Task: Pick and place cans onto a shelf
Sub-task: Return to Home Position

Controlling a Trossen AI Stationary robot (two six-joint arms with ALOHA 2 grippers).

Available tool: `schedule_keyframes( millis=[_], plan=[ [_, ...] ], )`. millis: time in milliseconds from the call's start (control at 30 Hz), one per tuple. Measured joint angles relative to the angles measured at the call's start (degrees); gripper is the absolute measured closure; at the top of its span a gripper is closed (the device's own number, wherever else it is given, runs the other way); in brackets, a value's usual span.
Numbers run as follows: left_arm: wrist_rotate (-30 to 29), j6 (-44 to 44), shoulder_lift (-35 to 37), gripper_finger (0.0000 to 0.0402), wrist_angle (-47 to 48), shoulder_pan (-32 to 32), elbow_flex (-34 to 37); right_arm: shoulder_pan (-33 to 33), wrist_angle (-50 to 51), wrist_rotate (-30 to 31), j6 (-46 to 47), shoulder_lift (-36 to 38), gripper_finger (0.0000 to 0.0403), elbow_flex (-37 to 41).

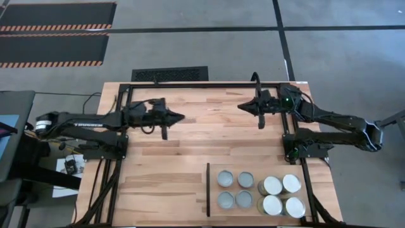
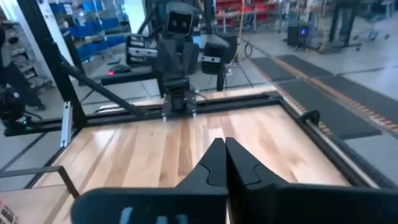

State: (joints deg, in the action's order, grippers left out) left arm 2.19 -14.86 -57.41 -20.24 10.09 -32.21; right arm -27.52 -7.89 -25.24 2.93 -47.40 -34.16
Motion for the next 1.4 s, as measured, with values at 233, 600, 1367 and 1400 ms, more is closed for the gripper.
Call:
schedule_keyframes(
  millis=[233,600,1367,1400],
  plan=[
    [-0.91,7.36,19.66,0.0401,1.74,3.18,11.98,0.19,-5.42,3.61,1.76,8.48,0.0399,11.21],
    [-7.89,-0.68,54.92,0.0401,25.29,5.2,21.66,-1.12,-11.02,6.42,4.33,27.7,0.0399,29.41],
    [-5.85,8.05,57.21,0.0401,17.67,4.28,31.59,-2.26,4.39,13.77,8.6,46.99,0.0376,33.71],
    [-6.55,8.43,57.24,0.0401,17.16,4.28,31.59,-2.26,4.46,14.44,10.18,46.9,0.0369,33.7]
  ],
)
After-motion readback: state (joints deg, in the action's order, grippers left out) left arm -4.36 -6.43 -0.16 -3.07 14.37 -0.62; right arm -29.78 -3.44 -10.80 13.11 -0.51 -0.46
